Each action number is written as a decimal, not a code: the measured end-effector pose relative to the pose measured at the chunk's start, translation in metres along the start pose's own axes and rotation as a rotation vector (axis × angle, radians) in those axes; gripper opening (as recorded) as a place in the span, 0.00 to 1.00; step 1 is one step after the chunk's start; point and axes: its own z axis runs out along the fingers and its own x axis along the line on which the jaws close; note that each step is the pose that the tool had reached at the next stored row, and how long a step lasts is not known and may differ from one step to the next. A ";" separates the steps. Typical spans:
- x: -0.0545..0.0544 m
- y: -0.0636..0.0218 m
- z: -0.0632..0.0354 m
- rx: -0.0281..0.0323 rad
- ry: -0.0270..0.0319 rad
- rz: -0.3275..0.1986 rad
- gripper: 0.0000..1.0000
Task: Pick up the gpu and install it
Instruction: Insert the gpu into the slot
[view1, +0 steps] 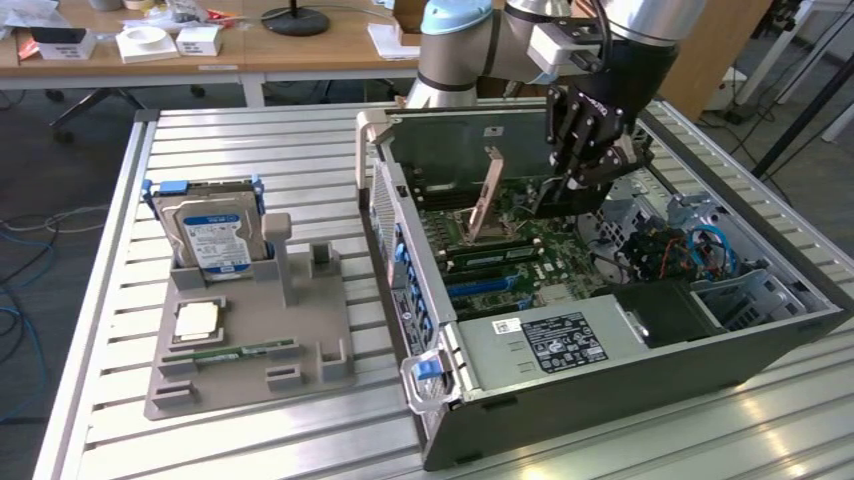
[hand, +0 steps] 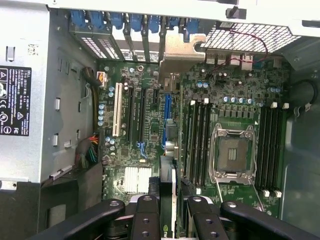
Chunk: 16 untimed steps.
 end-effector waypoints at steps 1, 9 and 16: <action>0.000 0.0000 0.0000 -0.0001 0.0002 0.000 0.26; 0.000 0.0012 0.0032 0.0005 0.0002 0.000 0.26; 0.000 0.0034 0.0142 0.0074 0.0006 -0.001 0.26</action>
